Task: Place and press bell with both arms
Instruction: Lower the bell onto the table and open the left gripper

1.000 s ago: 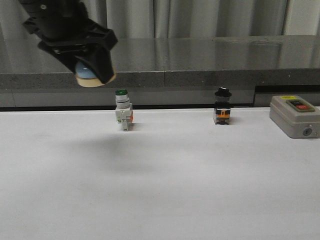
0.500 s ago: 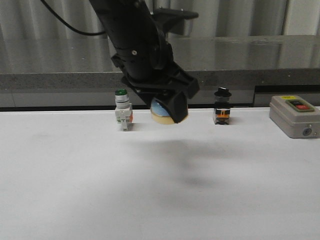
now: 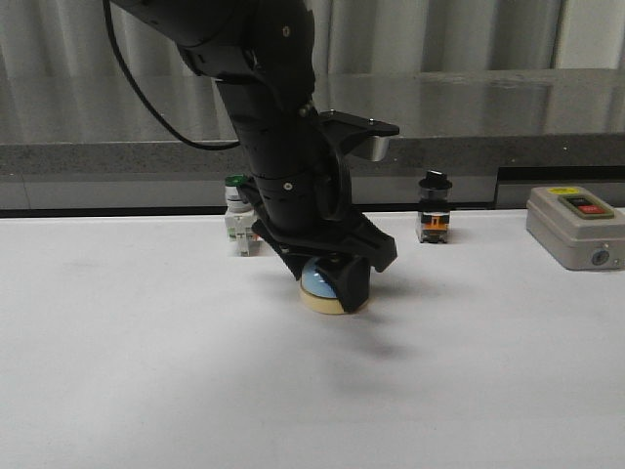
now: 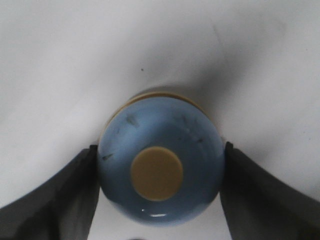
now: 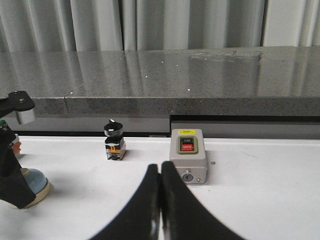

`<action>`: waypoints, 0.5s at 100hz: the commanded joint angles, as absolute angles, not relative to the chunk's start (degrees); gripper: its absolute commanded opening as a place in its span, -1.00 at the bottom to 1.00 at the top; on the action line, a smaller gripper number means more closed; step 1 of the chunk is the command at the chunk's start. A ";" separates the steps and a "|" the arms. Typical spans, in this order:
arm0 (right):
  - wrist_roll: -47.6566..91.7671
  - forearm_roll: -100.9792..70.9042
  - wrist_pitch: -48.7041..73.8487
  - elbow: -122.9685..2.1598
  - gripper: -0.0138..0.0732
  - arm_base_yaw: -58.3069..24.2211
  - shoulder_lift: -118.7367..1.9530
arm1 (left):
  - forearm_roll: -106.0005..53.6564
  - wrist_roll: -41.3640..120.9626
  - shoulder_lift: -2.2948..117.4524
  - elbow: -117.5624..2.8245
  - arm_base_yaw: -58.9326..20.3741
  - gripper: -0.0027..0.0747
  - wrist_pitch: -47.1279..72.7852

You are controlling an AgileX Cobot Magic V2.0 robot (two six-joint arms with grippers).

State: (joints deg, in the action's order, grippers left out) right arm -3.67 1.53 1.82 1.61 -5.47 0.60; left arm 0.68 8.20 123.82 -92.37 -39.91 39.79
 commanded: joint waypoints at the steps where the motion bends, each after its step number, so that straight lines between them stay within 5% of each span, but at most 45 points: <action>1: -3.25 1.50 -3.23 0.71 -0.84 -5.10 1.72 | -0.40 8.12 120.70 -94.01 -40.48 -0.46 39.17; 18: -3.25 1.50 -3.23 0.71 -0.84 -5.10 1.72 | -0.68 8.12 120.70 -94.01 -40.48 -0.37 40.10; 40: -3.25 1.50 -3.23 0.71 -0.84 -5.10 1.72 | -0.97 8.17 120.70 -94.01 -40.48 0.46 40.07; 50: -3.25 1.50 -3.23 0.71 -0.84 -5.10 1.72 | -0.97 8.17 120.70 -94.01 -40.48 0.67 40.07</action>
